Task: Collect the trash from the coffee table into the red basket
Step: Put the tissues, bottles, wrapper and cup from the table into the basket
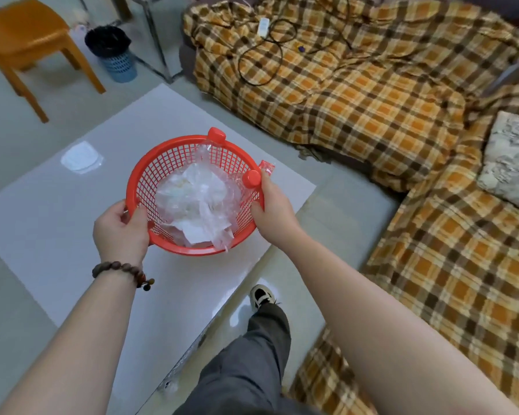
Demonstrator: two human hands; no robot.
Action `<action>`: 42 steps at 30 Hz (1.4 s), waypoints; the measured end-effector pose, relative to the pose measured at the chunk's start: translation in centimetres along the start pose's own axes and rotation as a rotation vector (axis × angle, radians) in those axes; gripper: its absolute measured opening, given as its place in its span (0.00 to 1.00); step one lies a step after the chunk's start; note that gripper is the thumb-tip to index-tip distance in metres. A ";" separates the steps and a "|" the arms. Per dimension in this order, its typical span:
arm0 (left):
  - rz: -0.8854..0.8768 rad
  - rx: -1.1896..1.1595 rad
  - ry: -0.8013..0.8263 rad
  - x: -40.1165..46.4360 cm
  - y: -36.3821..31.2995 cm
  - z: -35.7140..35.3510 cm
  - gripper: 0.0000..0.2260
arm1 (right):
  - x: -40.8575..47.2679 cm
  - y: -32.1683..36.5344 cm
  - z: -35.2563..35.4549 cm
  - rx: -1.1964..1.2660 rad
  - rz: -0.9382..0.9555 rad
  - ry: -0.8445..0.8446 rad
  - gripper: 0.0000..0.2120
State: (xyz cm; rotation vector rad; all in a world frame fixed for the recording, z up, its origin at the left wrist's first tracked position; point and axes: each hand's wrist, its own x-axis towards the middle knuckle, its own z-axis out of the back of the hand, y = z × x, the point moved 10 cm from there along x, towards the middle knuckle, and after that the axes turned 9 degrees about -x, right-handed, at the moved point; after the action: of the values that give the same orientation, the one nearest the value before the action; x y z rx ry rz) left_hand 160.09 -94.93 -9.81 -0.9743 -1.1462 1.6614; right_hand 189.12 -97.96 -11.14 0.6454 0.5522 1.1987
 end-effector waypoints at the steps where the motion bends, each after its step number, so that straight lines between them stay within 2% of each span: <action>1: 0.017 -0.004 -0.032 0.6 0.0 -0.4 0.13 | 1.6 0.1 -0.2 -0.002 0.013 0.034 0.26; 7: 0.122 -0.026 -0.187 2.5 -0.3 -2.5 0.14 | 8.9 0.5 -1.0 -0.046 0.065 0.211 0.27; 13: 0.177 -0.011 -0.315 3.0 -1.3 -2.2 0.11 | 13.4 1.7 -2.8 -0.087 0.160 0.314 0.29; 19: 0.254 -0.023 -0.507 1.1 0.1 -0.2 0.10 | 15.3 3.7 -6.7 -0.111 0.280 0.465 0.28; 26: 0.330 0.004 -0.768 -3.0 2.2 0.3 0.06 | 15.8 4.7 -10.9 -0.119 0.408 0.726 0.28; 30: 0.366 0.000 -0.886 -5.3 2.7 -1.0 0.08 | 16.6 4.0 -11.7 -0.091 0.427 0.818 0.29; 32: 0.395 -0.013 -0.932 -6.5 3.0 -2.0 0.10 | 16.6 2.5 -12.2 -0.044 0.383 0.935 0.28; 34: 0.432 0.008 -0.965 -7.6 3.6 -2.7 0.09 | 17.9 -0.2 -12.4 -0.035 0.316 0.970 0.28; 38: 0.531 0.059 -1.034 -9.7 5.7 -3.5 0.09 | 23.5 -9.1 -12.3 -0.324 0.228 0.806 0.25; 40: 0.563 0.074 -1.056 -10.4 6.9 -3.9 0.07 | 24.8 -13.7 -13.0 -0.459 0.152 0.809 0.25; 42: 0.613 0.079 -1.069 -11.3 8.9 -4.1 0.11 | 24.7 -17.1 -14.8 -0.622 0.190 0.854 0.27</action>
State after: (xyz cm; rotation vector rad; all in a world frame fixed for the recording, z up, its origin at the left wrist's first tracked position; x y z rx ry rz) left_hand 165.45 -106.23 -18.06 -0.3275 -1.4847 2.8706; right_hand 196.96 -75.74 -34.94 -0.3899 0.7726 1.7149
